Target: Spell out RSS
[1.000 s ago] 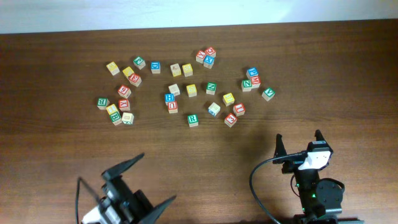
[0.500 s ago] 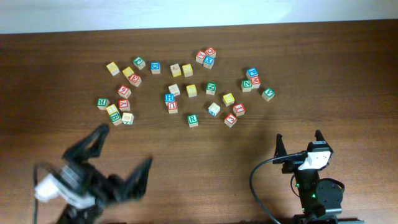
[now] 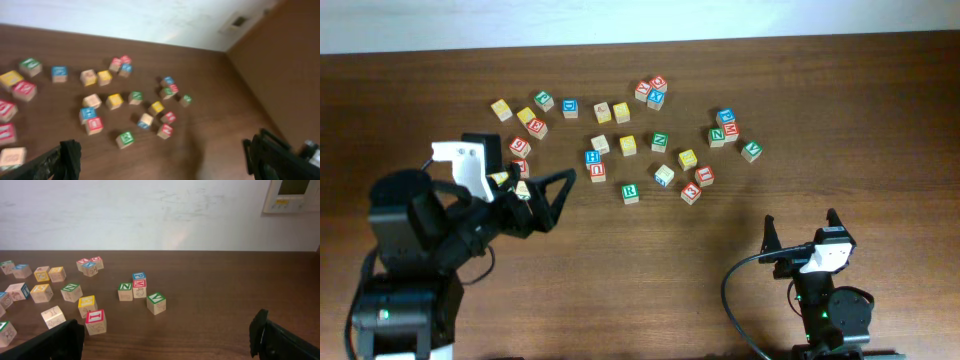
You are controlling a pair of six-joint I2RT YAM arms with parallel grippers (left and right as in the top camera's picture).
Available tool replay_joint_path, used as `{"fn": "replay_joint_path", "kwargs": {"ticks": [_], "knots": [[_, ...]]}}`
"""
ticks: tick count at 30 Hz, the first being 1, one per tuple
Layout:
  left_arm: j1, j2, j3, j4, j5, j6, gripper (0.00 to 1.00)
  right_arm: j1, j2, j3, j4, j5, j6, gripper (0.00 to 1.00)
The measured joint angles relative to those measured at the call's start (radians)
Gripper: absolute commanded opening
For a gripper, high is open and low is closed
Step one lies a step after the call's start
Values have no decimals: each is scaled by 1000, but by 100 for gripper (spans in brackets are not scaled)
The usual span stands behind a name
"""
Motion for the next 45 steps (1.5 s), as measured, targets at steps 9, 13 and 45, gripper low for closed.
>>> {"fn": "replay_joint_path", "kwargs": {"ticks": [9,13,45], "knots": [[2,421,284,-477,-293,2,99,0,0,0,0,0,0,98],[2,535,283,-486,-205,-1,99,0,0,0,0,0,0,98],[-432,699,242,-483,-663,-472,99,0,0,0,0,0,0,98]]}}
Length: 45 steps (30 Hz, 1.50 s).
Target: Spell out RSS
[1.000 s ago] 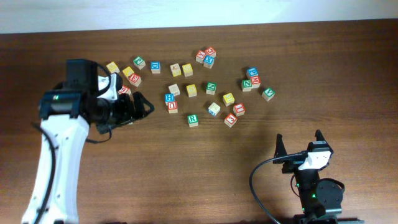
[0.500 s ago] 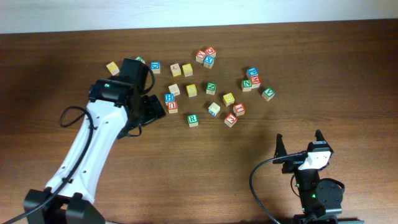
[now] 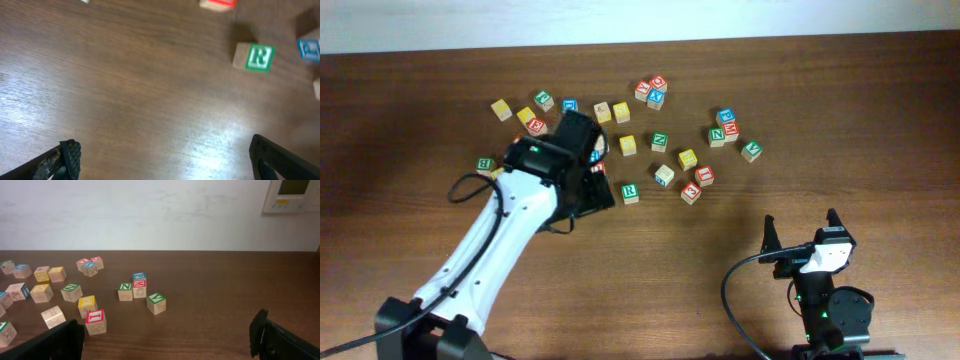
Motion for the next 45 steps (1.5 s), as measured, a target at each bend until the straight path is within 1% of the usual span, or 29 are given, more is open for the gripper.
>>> {"fn": "replay_joint_path", "kwargs": {"ticks": [8,10,12,16,19,23,28,35,38,45], "knots": [[-53,1,-2,0,0,1,99,0,0,0,0,0,0,98],[-52,1,-2,-7,1,4,99,0,0,0,0,0,1,98],[-25,1,8,-52,4,4,99,0,0,0,0,0,1,98],[126,6,95,-146,8,5,99,0,0,0,0,0,0,98],[286,6,148,-192,8,4,99,0,0,0,0,0,0,98],[484,7,154,-256,24,4,99,0,0,0,0,0,0,98],[639,7,155,-308,28,5,99,0,0,0,0,0,1,98],[658,7,154,-327,33,5,99,0,0,0,0,0,0,98],[658,7,154,-345,73,4,99,0,0,0,0,0,1,98],[616,7,154,-369,122,5,99,0,0,0,0,0,0,98]]}}
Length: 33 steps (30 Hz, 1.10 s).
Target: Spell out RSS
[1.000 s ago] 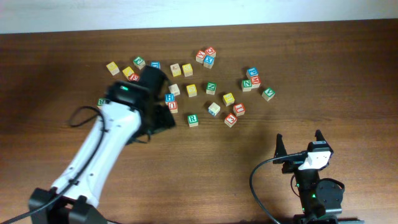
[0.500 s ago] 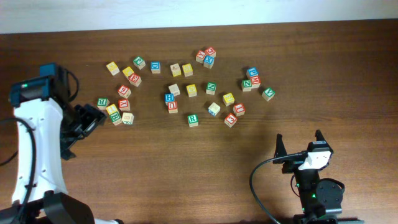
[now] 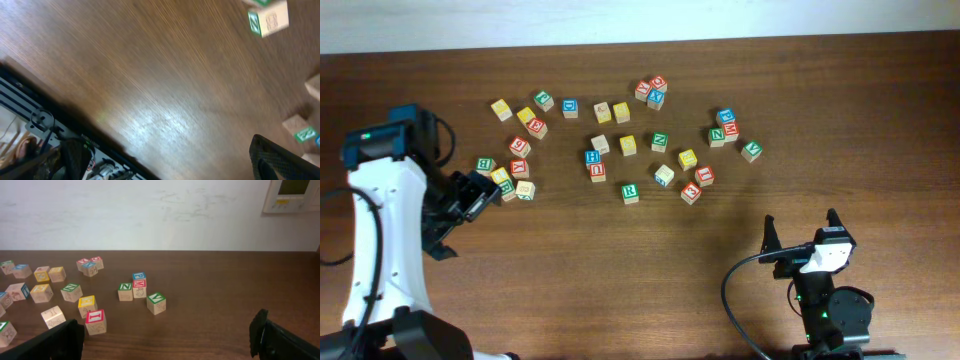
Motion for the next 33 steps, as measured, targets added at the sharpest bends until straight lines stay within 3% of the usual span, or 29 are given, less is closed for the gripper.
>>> {"fn": "replay_joint_path", "kwargs": {"ticks": [7,13,33], "knots": [[-169,0,0,27,-32,0,99,0,0,0,0,0,0,98],[-185,0,0,30,-113,-1,99,0,0,0,0,0,0,98],[33,0,0,24,-212,-106,99,0,0,0,0,0,0,98]]}}
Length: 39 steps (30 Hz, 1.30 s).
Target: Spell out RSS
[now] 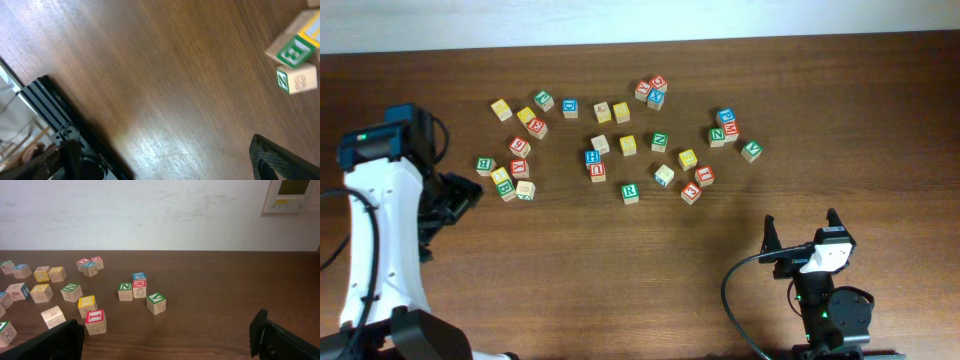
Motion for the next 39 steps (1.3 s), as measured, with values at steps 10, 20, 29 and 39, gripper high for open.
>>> {"fn": "replay_joint_path", "kwargs": {"ticks": [10,20,29,39], "knots": [[53,0,0,-64,42,-3,99,0,0,0,0,0,0,98],[53,0,0,-74,91,-3,99,0,0,0,0,0,0,98],[18,0,0,-92,163,-3,99,0,0,0,0,0,0,98],[-236,0,0,0,161,48,99,0,0,0,0,0,0,98]]}}
